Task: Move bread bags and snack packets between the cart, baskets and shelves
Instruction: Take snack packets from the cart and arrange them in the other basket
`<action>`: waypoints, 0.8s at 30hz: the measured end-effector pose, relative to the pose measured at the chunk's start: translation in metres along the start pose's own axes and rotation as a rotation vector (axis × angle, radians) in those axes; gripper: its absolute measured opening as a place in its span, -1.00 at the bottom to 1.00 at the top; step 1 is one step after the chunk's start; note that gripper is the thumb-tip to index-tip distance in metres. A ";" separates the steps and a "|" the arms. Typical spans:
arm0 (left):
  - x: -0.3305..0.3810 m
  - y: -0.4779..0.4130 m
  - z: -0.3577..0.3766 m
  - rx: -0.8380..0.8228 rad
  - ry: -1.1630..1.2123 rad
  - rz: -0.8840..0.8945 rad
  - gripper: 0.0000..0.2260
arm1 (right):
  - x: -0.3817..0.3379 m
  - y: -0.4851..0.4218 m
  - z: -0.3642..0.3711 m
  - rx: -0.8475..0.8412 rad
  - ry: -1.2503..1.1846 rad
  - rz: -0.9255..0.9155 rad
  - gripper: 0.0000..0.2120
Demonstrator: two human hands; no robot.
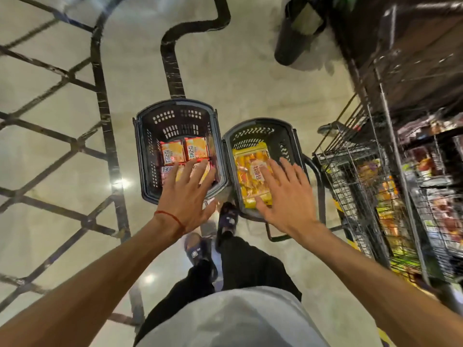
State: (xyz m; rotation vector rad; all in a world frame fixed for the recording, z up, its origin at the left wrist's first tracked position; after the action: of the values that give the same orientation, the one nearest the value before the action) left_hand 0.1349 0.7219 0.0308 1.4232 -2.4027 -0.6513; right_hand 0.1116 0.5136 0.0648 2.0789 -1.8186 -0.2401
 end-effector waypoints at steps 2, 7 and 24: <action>0.013 -0.002 -0.006 -0.001 -0.016 0.031 -0.29 | 0.020 0.010 -0.004 0.023 -0.003 0.020 -0.29; 0.056 -0.018 -0.024 0.050 -0.075 0.050 -0.30 | 0.071 0.018 0.007 0.062 0.009 0.034 -0.28; 0.199 -0.171 0.028 -0.006 0.182 -0.247 -0.38 | 0.219 -0.069 0.153 0.014 -0.088 -0.155 -0.33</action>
State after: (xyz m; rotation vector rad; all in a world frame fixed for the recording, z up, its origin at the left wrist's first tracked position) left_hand 0.1561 0.4831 -0.0794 1.7138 -2.1060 -0.5557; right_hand 0.1530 0.2811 -0.0772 2.2550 -1.7134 -0.3655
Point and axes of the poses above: each hand's wrist, its own y-axis away from the middle knuckle, its own z-axis out of the palm, x = y × z, the point moved 7 cm from there along -y, towards the middle knuckle, and after that the axes turned 8 degrees about -x, right-handed, at the moved point
